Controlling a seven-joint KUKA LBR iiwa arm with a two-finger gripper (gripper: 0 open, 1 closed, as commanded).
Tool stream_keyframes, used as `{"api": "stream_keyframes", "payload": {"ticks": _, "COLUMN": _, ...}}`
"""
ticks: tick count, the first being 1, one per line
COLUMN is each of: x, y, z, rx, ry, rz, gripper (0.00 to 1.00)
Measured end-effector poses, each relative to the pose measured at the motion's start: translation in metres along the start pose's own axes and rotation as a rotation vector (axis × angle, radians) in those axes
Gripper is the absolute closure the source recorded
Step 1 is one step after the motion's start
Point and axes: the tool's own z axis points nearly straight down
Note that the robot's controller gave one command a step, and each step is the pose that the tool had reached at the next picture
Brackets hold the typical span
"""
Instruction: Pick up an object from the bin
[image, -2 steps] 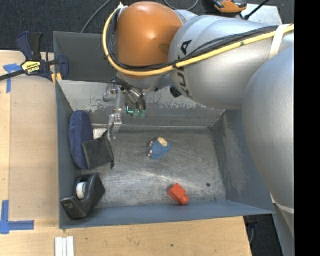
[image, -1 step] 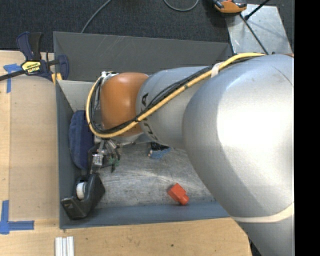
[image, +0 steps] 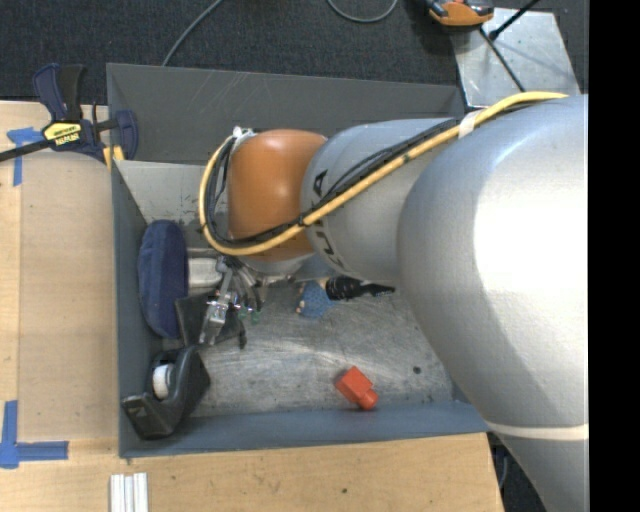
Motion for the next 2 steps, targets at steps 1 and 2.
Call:
{"api": "stream_keyframes", "payload": {"ticks": 1, "x": 0.0, "y": -0.003, "z": -0.011, "rx": 0.001, "ry": 0.001, "rz": 0.391, "gripper": 0.0}}
{"api": "stream_keyframes", "payload": {"ticks": 2, "x": -0.004, "y": -0.005, "z": 0.03, "rx": 0.001, "ry": 0.004, "rz": 0.684, "gripper": 0.0}}
